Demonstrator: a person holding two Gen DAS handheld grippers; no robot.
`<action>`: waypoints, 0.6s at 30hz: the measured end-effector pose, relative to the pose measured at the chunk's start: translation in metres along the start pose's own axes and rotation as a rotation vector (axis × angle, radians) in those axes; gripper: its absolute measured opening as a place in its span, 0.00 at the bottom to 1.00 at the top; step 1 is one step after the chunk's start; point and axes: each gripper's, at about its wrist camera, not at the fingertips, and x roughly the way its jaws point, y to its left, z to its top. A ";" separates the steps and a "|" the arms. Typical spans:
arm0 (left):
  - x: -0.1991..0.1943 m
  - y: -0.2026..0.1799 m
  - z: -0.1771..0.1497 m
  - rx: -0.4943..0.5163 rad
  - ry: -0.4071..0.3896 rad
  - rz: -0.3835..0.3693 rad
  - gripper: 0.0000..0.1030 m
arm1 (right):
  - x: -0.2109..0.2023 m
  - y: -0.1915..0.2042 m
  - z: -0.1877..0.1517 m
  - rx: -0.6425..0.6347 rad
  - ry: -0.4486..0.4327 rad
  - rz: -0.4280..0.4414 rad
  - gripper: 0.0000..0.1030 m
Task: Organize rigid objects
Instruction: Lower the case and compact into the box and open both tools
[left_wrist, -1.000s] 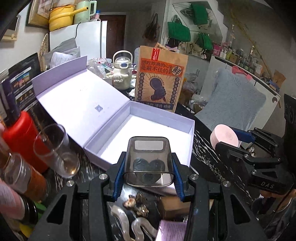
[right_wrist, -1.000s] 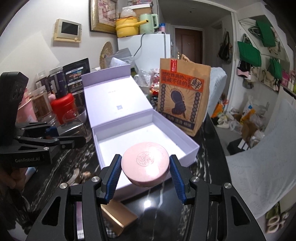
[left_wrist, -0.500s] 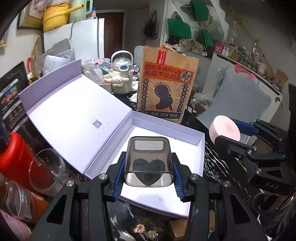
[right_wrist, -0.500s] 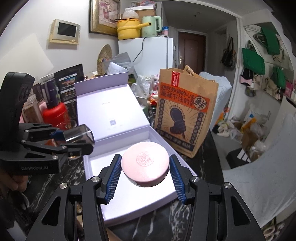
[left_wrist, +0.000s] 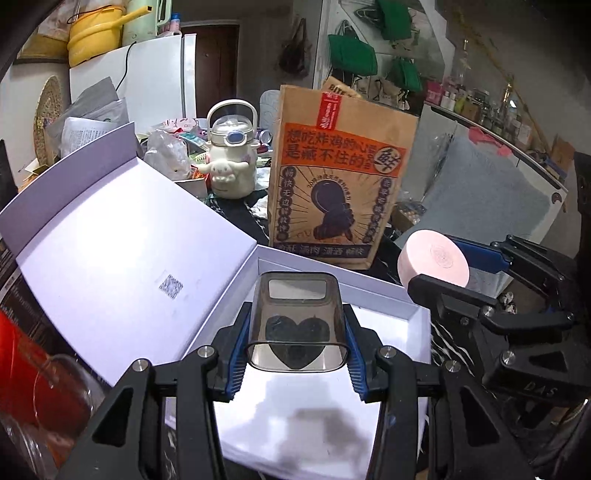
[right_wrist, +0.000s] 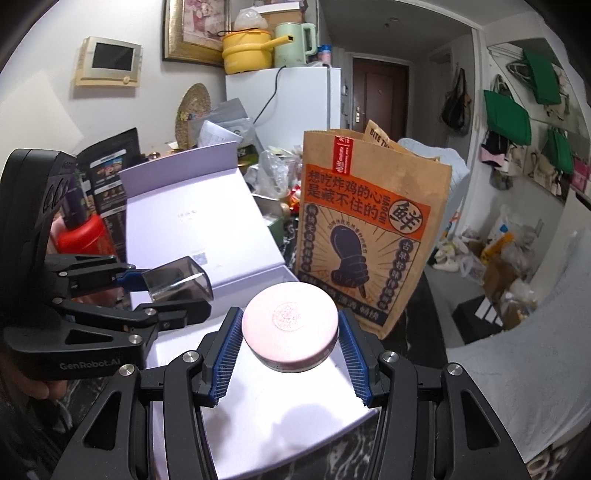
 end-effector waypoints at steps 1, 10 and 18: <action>0.004 0.001 0.001 0.001 0.002 -0.001 0.43 | 0.005 -0.001 0.002 -0.002 0.005 -0.002 0.50; 0.039 0.008 -0.001 0.019 0.061 0.020 0.43 | 0.034 -0.002 0.000 -0.018 0.037 -0.009 0.50; 0.059 0.016 -0.003 0.009 0.122 0.024 0.43 | 0.049 -0.002 -0.001 -0.019 0.066 0.006 0.50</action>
